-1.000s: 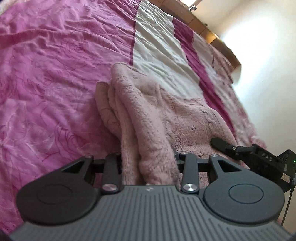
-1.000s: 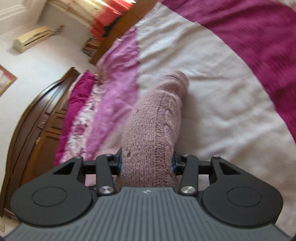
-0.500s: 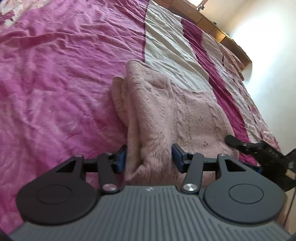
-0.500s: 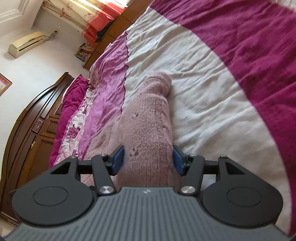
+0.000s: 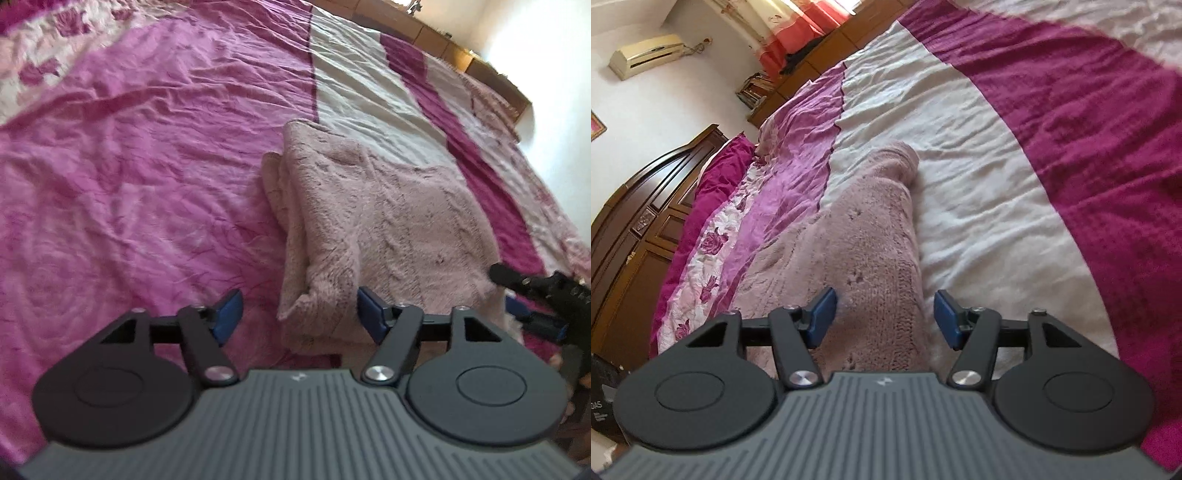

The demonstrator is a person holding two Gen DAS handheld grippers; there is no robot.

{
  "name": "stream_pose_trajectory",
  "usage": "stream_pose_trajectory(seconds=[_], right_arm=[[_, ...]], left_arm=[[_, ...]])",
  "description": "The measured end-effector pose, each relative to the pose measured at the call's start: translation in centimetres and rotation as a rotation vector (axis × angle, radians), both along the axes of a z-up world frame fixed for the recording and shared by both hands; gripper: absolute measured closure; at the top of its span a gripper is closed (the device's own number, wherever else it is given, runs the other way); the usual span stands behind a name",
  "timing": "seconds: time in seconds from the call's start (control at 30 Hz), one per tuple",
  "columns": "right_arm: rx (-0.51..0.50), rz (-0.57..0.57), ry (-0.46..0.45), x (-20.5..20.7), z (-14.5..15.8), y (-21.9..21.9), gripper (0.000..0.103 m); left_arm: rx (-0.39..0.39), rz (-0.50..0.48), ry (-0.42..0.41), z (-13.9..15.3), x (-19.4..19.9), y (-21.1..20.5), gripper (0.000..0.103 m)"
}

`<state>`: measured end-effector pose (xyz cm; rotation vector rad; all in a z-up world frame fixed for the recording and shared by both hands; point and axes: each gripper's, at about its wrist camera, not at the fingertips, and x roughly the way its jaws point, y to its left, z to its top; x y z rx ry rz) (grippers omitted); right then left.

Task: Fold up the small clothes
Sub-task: 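Open both tools and withdraw them from the folded cardigan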

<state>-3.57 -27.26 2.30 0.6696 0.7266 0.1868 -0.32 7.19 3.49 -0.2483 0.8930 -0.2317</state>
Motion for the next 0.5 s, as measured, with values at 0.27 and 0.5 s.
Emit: stream_pose_trajectory(seconds=[0.27, 0.5], right_arm=[[-0.114, 0.059, -0.012, -2.4, 1.7, 1.3, 0.028], [-0.203, 0.102, -0.001, -5.1, 2.3, 2.5, 0.022]], left_arm=[[0.085, 0.021, 0.025, 0.4, -1.5, -0.8, 0.026], [0.149, 0.013, 0.085, -0.5, -2.6, -2.4, 0.026]])
